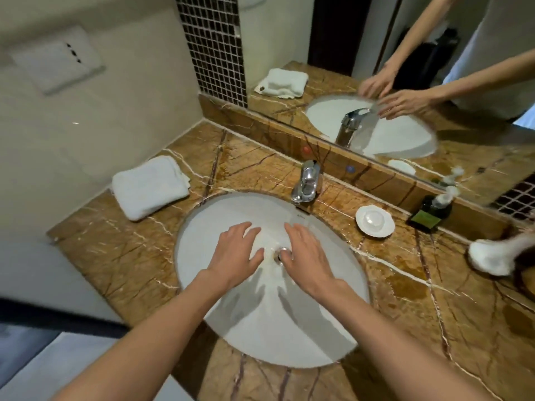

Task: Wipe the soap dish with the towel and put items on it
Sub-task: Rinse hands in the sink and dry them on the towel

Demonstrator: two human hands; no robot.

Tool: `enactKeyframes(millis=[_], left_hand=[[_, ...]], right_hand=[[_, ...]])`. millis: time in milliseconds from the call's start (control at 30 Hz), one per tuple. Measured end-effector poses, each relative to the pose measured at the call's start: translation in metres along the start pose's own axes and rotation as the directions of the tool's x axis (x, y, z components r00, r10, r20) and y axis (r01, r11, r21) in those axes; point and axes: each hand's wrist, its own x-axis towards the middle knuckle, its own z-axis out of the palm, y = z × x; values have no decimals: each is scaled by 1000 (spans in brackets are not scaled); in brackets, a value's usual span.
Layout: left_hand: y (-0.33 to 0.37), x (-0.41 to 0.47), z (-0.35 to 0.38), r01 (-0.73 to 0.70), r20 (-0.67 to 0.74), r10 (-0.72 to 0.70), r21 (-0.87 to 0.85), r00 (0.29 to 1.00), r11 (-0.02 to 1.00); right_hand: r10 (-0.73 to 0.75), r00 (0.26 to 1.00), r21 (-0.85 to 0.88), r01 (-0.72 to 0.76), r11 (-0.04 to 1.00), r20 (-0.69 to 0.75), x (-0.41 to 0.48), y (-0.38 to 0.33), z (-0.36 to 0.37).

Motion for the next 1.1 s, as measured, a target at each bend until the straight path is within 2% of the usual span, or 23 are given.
enactKeyframes(millis=[267, 567, 667, 833, 1100], left_hand=[[-88, -66, -42, 189, -15, -189, -6, 982, 982], [-164, -106, -88, 229, -132, -229, -18, 964, 973], [-186, -100, -96, 266, -153, -266, -21, 952, 964], [-222, -71, -99, 340, -97, -339, -12, 936, 941], [-264, -13, -87, 368, -63, -365, 24, 929, 930]], right_hand=[[-39, 995, -129, 51, 990, 95, 8, -86, 37], [-180, 975, -196, 203, 959, 128, 34, -169, 69], [-230, 963, -214, 256, 943, 139, 58, -189, 74], [-325, 938, -206, 344, 916, 122, 114, -210, 80], [-340, 925, -239, 374, 896, 172, 181, -221, 99]])
